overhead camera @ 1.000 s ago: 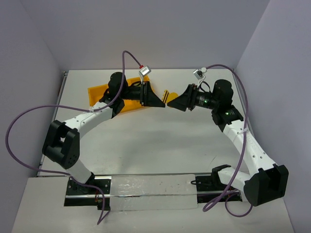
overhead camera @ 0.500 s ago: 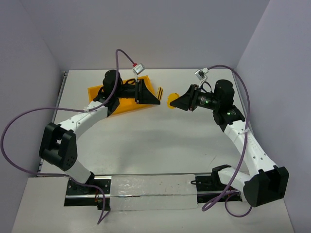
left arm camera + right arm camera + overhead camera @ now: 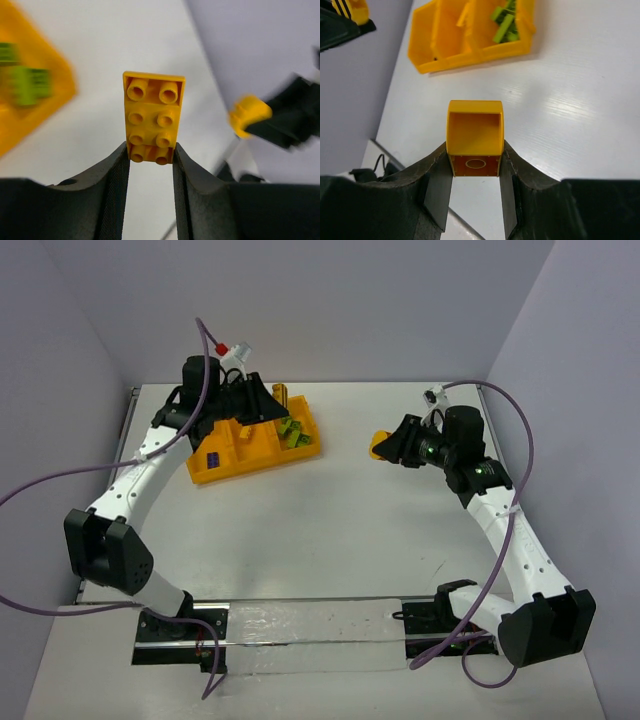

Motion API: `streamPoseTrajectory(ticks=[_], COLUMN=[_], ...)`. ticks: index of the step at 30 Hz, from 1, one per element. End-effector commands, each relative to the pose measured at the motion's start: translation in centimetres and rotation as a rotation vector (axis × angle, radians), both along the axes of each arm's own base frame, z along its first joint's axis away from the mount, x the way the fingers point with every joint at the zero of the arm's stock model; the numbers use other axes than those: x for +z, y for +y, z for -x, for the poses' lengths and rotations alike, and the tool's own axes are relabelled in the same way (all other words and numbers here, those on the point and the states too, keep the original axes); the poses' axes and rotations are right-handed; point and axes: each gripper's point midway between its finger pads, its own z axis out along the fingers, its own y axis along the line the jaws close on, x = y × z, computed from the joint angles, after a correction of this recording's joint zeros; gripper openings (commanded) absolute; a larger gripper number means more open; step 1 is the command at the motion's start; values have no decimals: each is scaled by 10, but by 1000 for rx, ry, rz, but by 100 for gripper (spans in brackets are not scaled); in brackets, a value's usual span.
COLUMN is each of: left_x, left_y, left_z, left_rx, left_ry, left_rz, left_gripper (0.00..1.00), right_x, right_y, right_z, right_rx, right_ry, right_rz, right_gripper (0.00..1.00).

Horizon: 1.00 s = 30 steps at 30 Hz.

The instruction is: Sort the legos into containers by color

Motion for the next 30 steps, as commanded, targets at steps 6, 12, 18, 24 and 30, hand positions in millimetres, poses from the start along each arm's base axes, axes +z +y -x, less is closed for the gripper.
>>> streamPoseTrajectory(ticks=[6, 12, 18, 24, 30], left_x=[-113, -142, -149, -145, -130], left_y=[104, 112, 109, 112, 107], left_z=[-48, -64, -77, -83, -82], left_rx=[480, 545, 563, 592, 580], left_ry=[190, 223, 239, 239, 210], left_rz=[-569, -629, -629, -643, -613], left_gripper=[0, 0, 5, 58, 76], right_x=[3, 4, 4, 4, 4], right_y=[-18, -17, -15, -9, 2], right_z=[-12, -11, -11, -11, -10], right_rx=[-108, -102, -92, -65, -36], right_ry=[-18, -15, -7, 2, 1], right_rz=[62, 57, 51, 43, 81], right_gripper=[0, 0, 0, 0, 0])
